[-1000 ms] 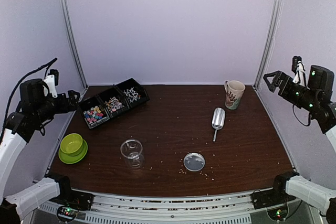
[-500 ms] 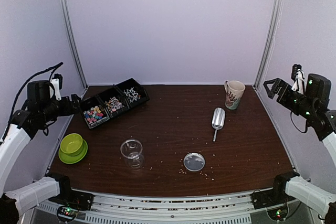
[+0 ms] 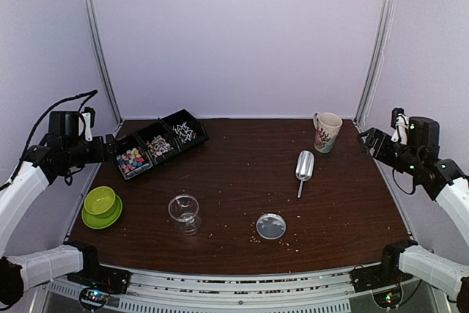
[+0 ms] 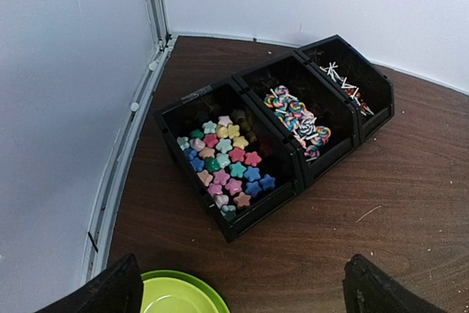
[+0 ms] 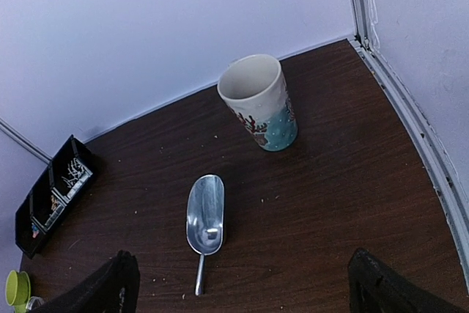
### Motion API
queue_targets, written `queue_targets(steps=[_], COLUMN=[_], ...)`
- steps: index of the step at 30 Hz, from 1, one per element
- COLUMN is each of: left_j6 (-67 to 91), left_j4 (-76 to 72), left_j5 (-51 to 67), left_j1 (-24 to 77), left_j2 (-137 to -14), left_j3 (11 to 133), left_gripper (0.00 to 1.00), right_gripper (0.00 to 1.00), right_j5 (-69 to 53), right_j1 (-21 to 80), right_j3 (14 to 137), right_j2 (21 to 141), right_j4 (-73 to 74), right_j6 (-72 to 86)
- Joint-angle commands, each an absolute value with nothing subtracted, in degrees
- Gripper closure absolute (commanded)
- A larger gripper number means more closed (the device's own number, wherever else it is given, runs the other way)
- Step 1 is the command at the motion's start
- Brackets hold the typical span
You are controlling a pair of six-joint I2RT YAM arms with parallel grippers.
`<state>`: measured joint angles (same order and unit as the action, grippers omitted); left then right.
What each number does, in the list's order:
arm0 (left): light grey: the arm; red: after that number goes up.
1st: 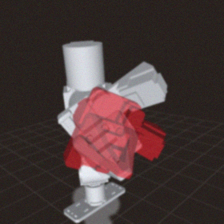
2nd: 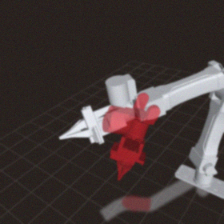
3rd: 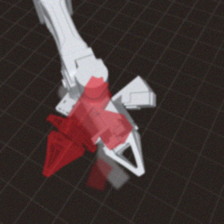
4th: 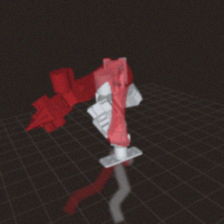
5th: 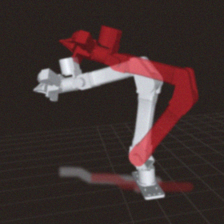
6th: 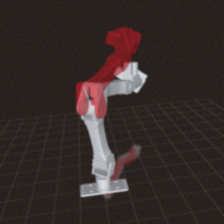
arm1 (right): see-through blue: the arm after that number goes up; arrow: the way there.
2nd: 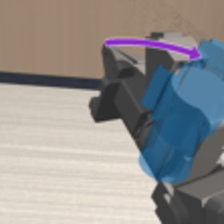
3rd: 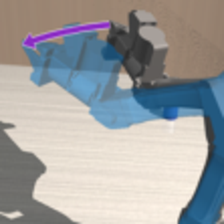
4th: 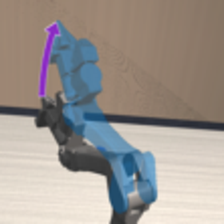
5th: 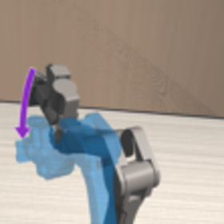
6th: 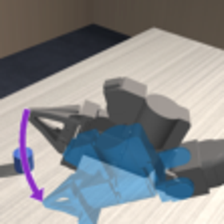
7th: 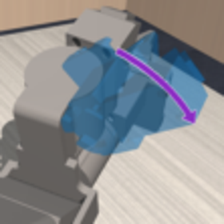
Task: Pack the candies
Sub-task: Move the plate to the center of the board.
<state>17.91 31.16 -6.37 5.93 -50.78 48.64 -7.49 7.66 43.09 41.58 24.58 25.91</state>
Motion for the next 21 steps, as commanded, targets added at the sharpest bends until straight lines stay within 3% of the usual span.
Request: queue_targets(steps=[1, 21], left_j6=[21.97, 31.97], left_j4=[32.1, 29.88], left_j5=[-5.06, -3.43], left_j1=[5.47, 8.34], left_j2=[-53.98, -80.37], left_j3=[53.63, 72.29], left_gripper=[0.02, 0.02], right_gripper=[0.0, 0.01], right_j5=[-2.26, 9.64], right_j1=[10.04, 27.36], right_j3=[42.71, 36.36], right_j2=[42.75, 47.9], right_j4=[22.93, 16.57], right_j6=[24.09, 17.75])
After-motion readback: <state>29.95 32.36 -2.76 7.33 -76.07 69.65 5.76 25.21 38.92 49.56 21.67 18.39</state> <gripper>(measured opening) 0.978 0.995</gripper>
